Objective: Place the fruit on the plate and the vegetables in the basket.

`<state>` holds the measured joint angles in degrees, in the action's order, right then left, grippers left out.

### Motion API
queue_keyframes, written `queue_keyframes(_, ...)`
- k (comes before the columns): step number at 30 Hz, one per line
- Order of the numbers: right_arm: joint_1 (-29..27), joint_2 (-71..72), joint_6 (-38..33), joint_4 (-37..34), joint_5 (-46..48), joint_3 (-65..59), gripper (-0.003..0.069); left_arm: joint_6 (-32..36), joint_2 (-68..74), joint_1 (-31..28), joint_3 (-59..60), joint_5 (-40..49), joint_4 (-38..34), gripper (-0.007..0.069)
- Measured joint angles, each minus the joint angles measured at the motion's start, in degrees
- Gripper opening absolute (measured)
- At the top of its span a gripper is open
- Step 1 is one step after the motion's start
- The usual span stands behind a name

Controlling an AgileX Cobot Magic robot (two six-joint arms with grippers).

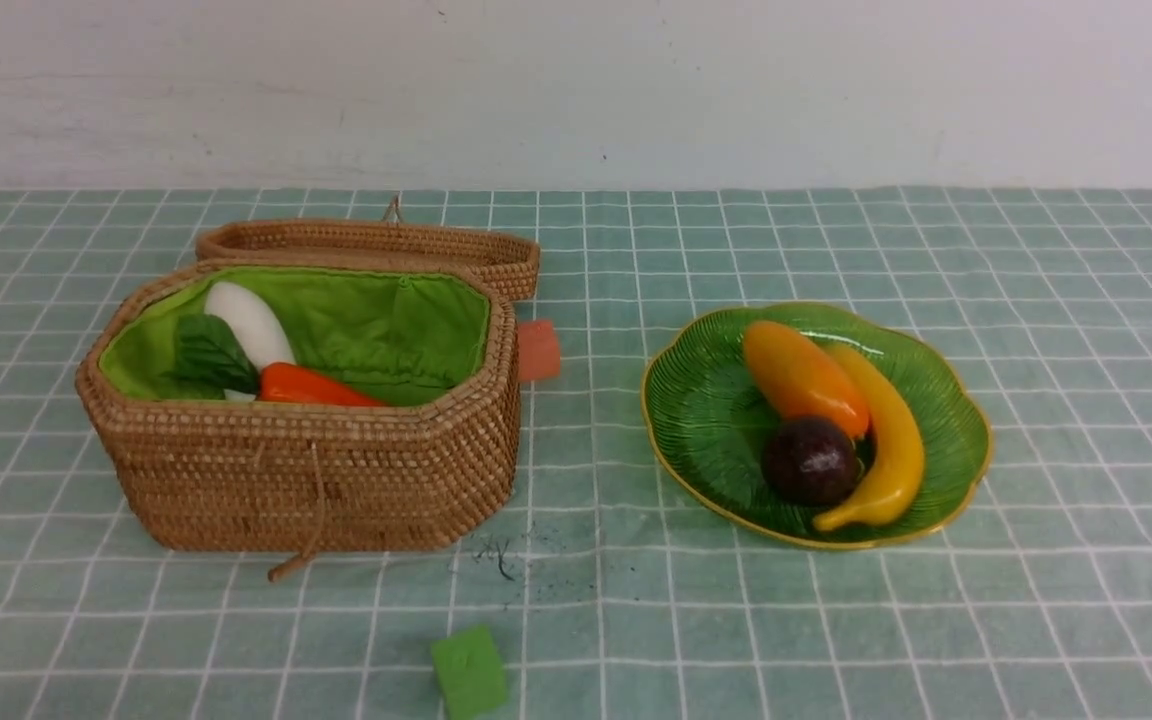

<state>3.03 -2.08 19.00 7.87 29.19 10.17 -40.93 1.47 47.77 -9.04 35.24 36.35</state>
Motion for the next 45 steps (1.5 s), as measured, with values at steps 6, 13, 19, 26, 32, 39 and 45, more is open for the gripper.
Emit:
queue_keyframes(6,-4.66,2.70,-10.00,-4.56,-4.48,-9.05,-0.0019,0.00,0.00,0.00,0.00,0.11,0.00,-0.0013)
queue_keyframes(13,-5.28,2.70,-11.17,-8.24,-6.58,-11.01,-0.0019,0.00,0.00,0.00,0.00,0.33,0.25,-0.0011)
queue_keyframes(19,-5.28,2.70,-11.17,-8.48,-6.65,-11.01,-0.0018,0.00,0.00,0.00,0.00,0.39,0.29,-0.0006)
queue_keyframes(26,-5.28,2.70,-11.17,-8.53,-6.70,-11.01,-0.0015,0.00,-0.04,0.00,0.00,0.39,0.38,-0.0002)
queue_keyframes(32,-5.28,2.70,-11.17,-8.55,-6.77,-11.01,-0.0013,0.00,-0.04,0.00,0.00,0.39,0.38,0.0002)
queue_keyframes(39,-5.28,2.70,-11.25,-8.67,-6.79,-11.01,-0.0008,0.05,-0.06,-0.39,0.00,-0.44,0.81,0.0008)
queue_keyframes(45,-5.28,2.70,-11.25,-8.67,-6.83,-11.01,-0.0007,3.09,-0.06,-12.33,0.00,-12.14,-2.69,-0.0012)
